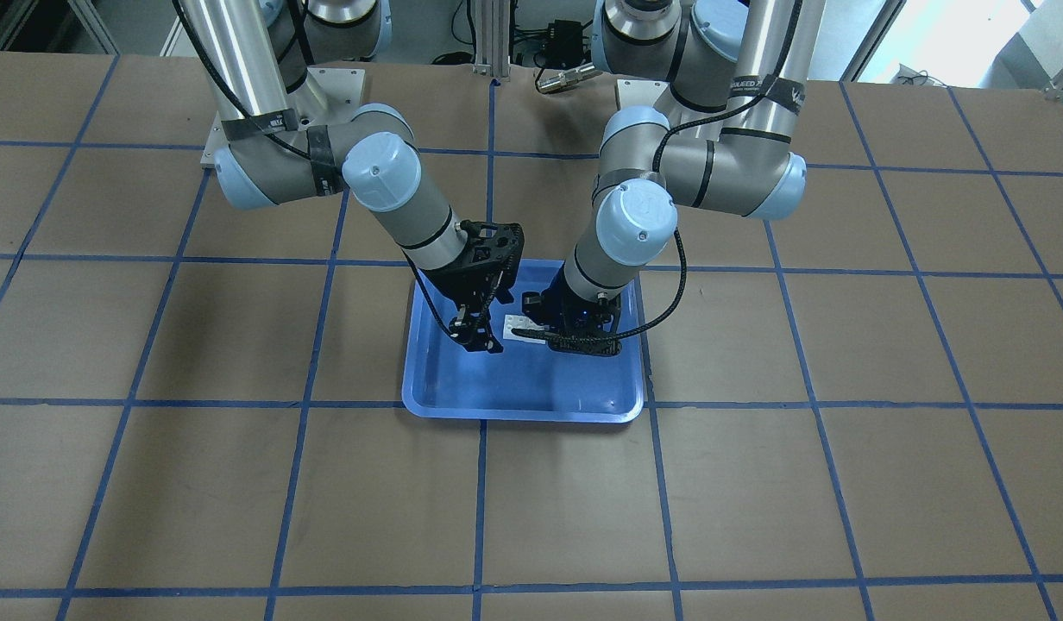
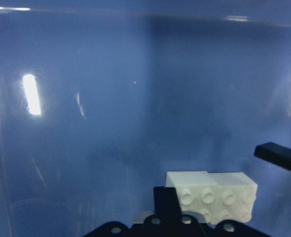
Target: Assemble white blocks and place on blue tray
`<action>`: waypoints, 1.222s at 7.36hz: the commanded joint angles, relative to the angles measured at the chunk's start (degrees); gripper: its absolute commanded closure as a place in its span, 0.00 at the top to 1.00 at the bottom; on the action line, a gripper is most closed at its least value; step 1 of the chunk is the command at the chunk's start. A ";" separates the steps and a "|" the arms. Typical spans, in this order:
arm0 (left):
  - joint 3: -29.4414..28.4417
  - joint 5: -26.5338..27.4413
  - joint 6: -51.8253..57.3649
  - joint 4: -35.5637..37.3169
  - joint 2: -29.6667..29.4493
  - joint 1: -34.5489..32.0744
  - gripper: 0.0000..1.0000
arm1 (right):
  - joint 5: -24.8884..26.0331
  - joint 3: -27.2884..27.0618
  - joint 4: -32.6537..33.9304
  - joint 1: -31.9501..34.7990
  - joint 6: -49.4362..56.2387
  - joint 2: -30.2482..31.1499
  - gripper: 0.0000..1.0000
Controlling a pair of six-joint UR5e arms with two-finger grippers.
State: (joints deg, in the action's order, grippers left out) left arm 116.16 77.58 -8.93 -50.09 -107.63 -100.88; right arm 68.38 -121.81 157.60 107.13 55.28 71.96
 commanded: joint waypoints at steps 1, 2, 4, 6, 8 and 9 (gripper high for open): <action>-0.67 0.81 0.67 0.17 1.36 0.86 0.00 | 1.40 0.08 -1.51 -4.01 -9.81 4.13 1.00; -2.76 3.34 0.67 -1.23 2.77 1.82 0.01 | 1.40 1.04 -5.95 -6.29 -12.89 6.06 1.00; -8.12 5.29 1.71 -9.45 5.23 3.84 0.09 | 4.02 11.44 -30.37 -11.56 -20.62 11.07 1.00; -16.36 9.33 5.32 -21.05 7.78 6.73 0.43 | 9.02 23.41 -50.14 -13.96 -34.73 12.06 1.00; -22.71 11.90 9.18 -28.54 10.76 11.91 0.93 | 16.82 26.01 -57.64 -14.40 -40.86 17.03 1.00; -24.39 11.81 9.54 -31.45 12.60 14.72 1.00 | 22.09 25.84 -61.76 -14.40 -44.26 19.07 1.00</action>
State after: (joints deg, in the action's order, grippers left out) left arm 94.49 89.06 -0.35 -77.53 -97.12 -89.49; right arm 84.49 -96.46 100.93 92.87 14.90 88.13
